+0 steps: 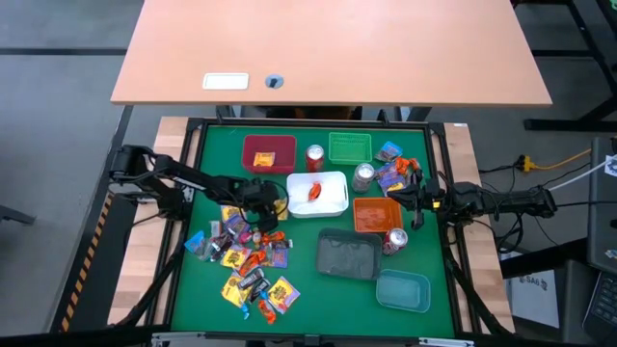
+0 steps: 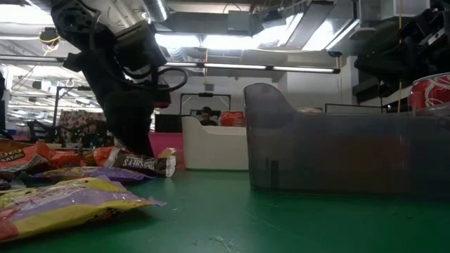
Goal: Sort candy
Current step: Put the yellow candy into the red bin
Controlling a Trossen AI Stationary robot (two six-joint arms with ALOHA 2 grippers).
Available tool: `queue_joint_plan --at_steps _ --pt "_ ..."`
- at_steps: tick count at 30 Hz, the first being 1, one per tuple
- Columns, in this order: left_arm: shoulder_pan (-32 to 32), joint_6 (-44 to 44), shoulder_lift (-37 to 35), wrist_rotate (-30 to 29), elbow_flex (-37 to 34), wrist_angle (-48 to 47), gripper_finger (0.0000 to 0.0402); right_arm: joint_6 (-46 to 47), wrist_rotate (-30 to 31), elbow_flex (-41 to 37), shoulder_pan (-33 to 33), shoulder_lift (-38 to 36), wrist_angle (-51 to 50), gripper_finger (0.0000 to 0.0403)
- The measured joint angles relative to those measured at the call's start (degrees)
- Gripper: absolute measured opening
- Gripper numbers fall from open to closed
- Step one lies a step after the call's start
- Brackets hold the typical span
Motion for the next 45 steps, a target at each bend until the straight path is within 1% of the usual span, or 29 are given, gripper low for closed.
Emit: queue_joint_plan --at_steps 5,9,15,19,22,25,28,31,36,39,41,45 --pt "0.3 0.1 -6.0 0.3 -0.3 -4.5 0.0000 0.0 0.6 0.0 0.0 0.0 3.6 0.0005" --pt "1.5 -0.2 -12.3 0.1 -0.2 -10.3 0.0000 0.0 3.9 0.0 0.0 0.0 8.6 0.0005" --pt "5.1 0.2 -22.7 -1.2 -0.2 -11.2 0.0000 -1.4 13.2 0.0 0.0 0.0 15.3 0.0005" --pt "8.7 0.8 -28.1 -5.3 -0.1 -10.3 0.0000 -4.9 20.3 0.0 0.0 0.0 19.2 0.0005" --pt "11.8 4.0 -30.5 -8.9 -0.1 -8.0 0.0000 -5.7 25.8 0.0 0.0 0.0 21.1 0.0005" --pt "15.3 7.4 -30.9 -11.8 -0.1 -4.6 0.0000 -5.8 28.6 0.0 0.0 0.0 21.3 0.0008" --pt "19.0 10.5 -30.6 -12.3 0.0 -1.3 0.0000 -5.8 29.0 0.0 0.0 0.0 21.6 0.0030" --pt "22.2 11.9 -29.3 -12.4 0.0 -0.1 0.0000 -5.7 29.7 0.0 0.0 0.0 22.1 0.0075" --pt "25.6 12.2 -26.7 -12.4 0.0 0.5 0.0000 -5.7 33.6 0.0 0.0 0.0 22.5 0.0158" --pt "26.4 12.2 -24.9 -12.4 0.0 0.7 0.0000 -5.7 34.5 0.0 0.0 0.0 23.5 0.0191" --pt "26.7 12.2 -23.8 -12.3 0.0 0.7 0.0000 -5.7 34.5 0.4 0.0 0.0 23.6 0.0202" --pt "26.7 12.2 -21.6 -12.3 0.0 0.8 0.0000 -6.2 34.5 3.0 0.0 1.6 23.4 0.0206"
